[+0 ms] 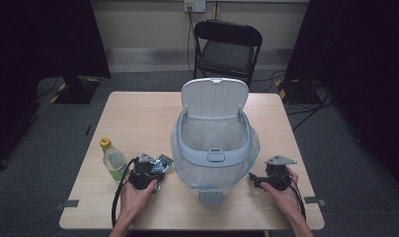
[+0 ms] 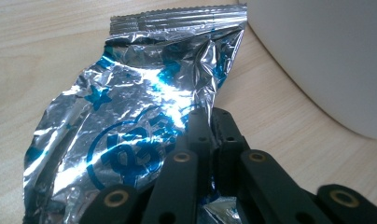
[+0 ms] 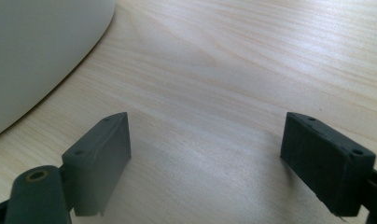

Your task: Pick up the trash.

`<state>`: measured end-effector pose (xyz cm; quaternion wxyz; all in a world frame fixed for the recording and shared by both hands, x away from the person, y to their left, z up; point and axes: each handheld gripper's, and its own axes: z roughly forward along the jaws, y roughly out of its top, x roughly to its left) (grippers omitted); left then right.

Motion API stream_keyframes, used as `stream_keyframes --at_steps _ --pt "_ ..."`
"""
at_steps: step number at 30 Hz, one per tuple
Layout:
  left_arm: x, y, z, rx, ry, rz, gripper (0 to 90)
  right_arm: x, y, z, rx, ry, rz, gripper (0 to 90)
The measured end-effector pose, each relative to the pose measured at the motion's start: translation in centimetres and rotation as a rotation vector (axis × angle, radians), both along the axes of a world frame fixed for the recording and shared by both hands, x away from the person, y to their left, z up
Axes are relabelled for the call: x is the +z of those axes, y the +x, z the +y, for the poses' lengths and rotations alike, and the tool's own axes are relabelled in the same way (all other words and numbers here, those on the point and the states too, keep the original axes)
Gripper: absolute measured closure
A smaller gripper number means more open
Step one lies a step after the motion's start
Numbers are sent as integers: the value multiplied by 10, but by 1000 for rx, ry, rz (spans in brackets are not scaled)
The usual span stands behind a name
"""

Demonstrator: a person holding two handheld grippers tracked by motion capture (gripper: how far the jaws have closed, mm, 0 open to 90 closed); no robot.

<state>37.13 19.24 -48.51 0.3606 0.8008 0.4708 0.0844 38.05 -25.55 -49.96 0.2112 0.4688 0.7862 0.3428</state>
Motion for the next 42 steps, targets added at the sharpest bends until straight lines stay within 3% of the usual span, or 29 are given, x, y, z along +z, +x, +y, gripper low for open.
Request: stream_keyframes --at_steps 4,13,17,18,20,24,26,30,34,35,42 --pt "0 -3 4 -7 -54 -8 893 0 0 0 0 0 0 148" --pt "13 -10 15 10 -181 -83 894 0 0 0 0 0 -1 148" --pt "18 -13 15 1 -202 -123 894 0 0 0 0 0 0 147" --pt "21 -14 15 -5 -207 -156 893 0 0 0 0 0 0 148" --pt "26 -16 14 -1 -210 -182 893 0 0 0 0 0 0 148" --pt "34 -17 19 20 -251 -210 893 0 0 0 1 -1 -1 148" --pt "38 -19 21 8 -265 -228 893 0 0 0 0 0 0 148" --pt "47 -24 25 22 -282 -274 892 0 0 0 0 0 0 148" --pt "58 -29 26 1 -305 -309 892 0 0 0 0 0 0 148" --pt "60 -31 25 -1 -293 -325 892 0 0 0 0 0 0 148" --pt "77 -35 25 11 -320 -377 892 0 0 0 0 0 0 148"
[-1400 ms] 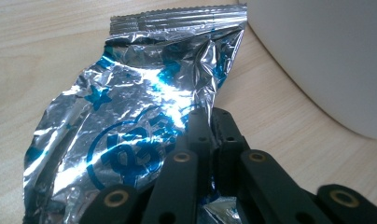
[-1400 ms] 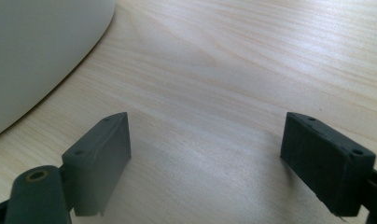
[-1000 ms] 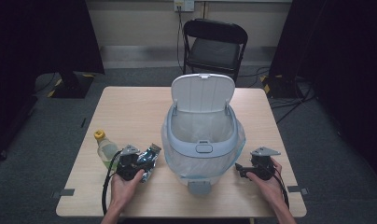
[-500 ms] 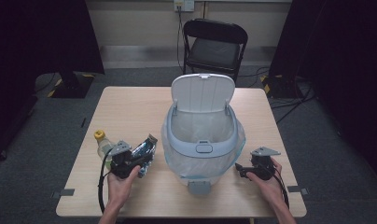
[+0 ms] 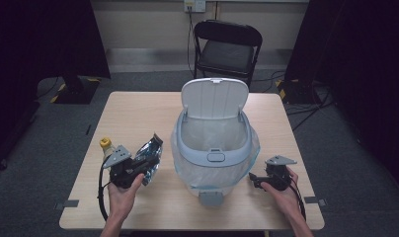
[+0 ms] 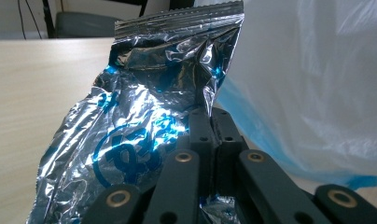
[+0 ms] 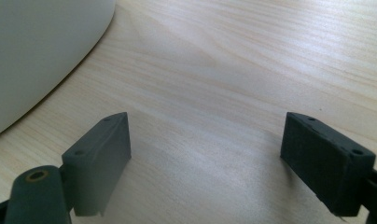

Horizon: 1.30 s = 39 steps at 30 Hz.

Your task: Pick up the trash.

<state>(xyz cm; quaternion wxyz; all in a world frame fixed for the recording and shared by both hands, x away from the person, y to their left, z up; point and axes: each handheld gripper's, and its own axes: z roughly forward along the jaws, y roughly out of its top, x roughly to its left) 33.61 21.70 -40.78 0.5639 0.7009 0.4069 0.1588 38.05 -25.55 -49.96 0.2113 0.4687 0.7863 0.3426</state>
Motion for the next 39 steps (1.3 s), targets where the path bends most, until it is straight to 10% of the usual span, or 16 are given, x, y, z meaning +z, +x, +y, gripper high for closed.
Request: stream_keyframes --at_steps 39 --pt "101 -16 16 -42 -94 -258 891 0 0 0 1 0 0 147"
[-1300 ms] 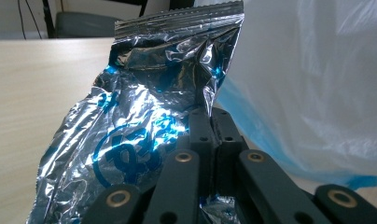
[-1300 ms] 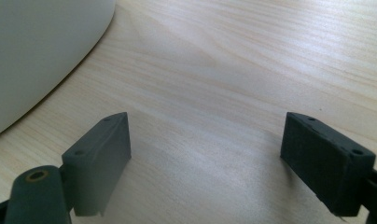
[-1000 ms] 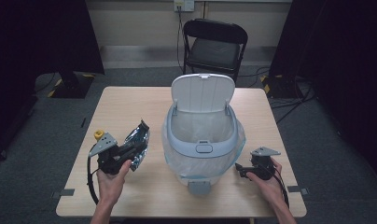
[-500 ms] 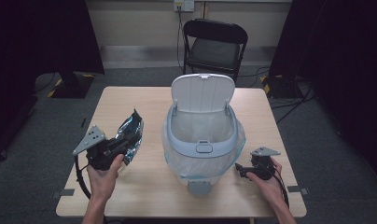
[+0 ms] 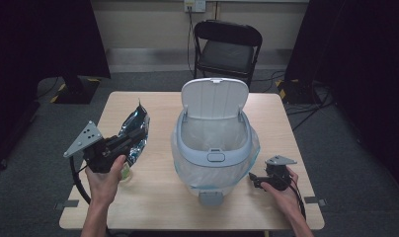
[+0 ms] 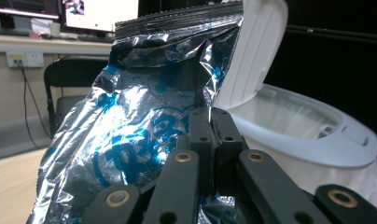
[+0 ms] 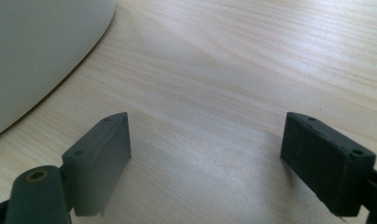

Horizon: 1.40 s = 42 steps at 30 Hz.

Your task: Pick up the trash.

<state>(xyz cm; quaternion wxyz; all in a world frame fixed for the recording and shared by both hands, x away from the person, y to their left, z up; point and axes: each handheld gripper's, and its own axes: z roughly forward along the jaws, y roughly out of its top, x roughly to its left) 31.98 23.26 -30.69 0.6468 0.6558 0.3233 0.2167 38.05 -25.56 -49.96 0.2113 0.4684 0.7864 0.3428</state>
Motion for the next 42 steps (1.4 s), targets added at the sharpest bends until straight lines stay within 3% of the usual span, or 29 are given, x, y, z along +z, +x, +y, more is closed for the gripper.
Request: stream_keyframes --at_steps 9,18,31,42 --pt "21 -12 -5 -35 -2 -61 890 0 0 0 0 0 0 147" --pt "42 -18 -20 -89 -2 -97 890 0 0 0 0 0 0 148" --pt "62 -16 -45 -165 -4 -128 889 0 0 0 0 0 0 148" --pt "66 -11 -65 -220 -4 -124 889 0 0 0 0 1 1 148"
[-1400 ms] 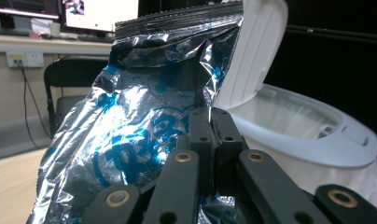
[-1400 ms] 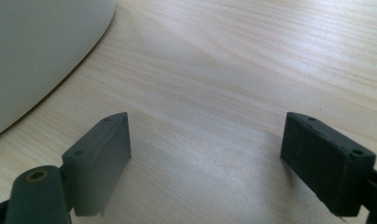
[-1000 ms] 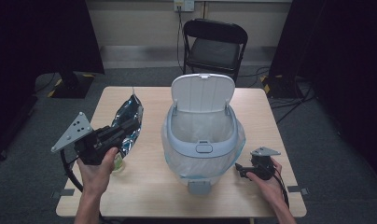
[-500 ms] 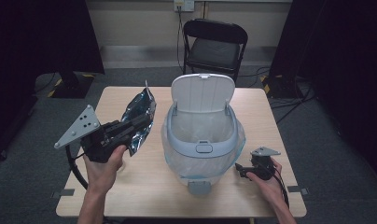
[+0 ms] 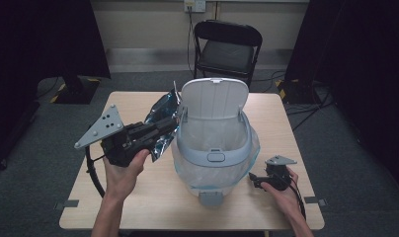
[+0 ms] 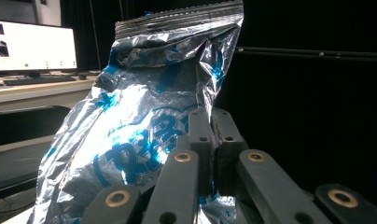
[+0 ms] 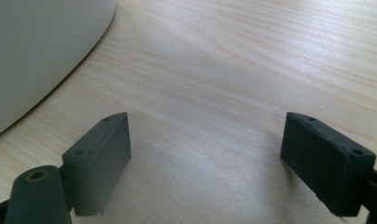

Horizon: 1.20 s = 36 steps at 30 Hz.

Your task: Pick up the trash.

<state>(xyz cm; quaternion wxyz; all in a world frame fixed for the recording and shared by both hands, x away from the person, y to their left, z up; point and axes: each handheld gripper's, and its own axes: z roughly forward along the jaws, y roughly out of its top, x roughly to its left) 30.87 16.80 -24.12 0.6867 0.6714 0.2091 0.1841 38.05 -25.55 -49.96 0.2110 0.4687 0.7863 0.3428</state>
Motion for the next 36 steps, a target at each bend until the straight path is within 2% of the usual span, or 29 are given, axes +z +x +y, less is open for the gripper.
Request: stream_keyframes --at_steps 19,29,32,36 --pt "7 8 -22 -62 -2 5 889 0 0 0 0 0 -1 148" --pt "11 22 -40 -118 13 28 888 0 0 0 1 -1 -1 148" --pt "10 28 -45 -145 1 42 888 0 0 0 1 -1 -1 148" --pt "10 34 -54 -153 20 45 887 0 0 0 1 -1 -1 148"
